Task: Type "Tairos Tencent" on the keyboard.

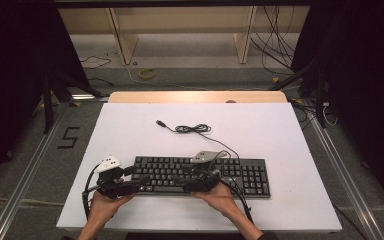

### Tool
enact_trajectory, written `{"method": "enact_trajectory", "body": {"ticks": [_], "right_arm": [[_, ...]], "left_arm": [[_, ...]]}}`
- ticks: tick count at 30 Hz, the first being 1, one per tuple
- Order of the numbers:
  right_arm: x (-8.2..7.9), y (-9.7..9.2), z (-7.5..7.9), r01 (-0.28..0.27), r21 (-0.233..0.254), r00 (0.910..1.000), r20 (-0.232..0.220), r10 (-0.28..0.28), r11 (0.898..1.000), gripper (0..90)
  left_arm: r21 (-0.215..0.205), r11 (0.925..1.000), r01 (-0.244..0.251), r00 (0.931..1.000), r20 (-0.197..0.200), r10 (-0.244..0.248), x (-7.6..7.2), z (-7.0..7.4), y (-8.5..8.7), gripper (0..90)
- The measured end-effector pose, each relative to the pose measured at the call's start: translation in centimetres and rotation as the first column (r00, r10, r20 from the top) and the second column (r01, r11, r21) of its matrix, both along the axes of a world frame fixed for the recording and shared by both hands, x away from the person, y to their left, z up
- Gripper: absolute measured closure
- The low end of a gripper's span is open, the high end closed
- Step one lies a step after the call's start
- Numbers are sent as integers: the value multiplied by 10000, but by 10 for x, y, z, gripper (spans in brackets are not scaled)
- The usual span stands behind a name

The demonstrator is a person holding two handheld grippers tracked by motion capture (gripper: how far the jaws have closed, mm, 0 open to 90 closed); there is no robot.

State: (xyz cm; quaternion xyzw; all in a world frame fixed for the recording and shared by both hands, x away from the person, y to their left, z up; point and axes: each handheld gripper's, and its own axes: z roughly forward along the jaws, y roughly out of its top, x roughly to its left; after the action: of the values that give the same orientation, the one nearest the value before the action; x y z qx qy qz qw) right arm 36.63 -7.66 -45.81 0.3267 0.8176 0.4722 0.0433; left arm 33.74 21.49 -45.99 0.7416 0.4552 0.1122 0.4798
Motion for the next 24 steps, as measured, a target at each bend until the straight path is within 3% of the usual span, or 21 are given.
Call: {"method": "enact_trajectory", "body": {"ticks": [12, 18, 24], "right_arm": [[14, 5, 3, 140, -150, 9999, -5, -140, 9998, 383], [19, 10, 2, 167, -245, 9999, -41, -168, 9996, 413], [22, 16, 0, 170, -396, 9998, -31, -171, 9991, 478]], "left_arm": [[560, 9983, -146, 9984, -546, 177, 2, -4, 4, 567], [1131, 9936, 13, 9972, -750, 73, 4, -7, 2, 721], [1369, 9906, 8, 9960, -883, 114, 6, -9, 2, 830]]}}
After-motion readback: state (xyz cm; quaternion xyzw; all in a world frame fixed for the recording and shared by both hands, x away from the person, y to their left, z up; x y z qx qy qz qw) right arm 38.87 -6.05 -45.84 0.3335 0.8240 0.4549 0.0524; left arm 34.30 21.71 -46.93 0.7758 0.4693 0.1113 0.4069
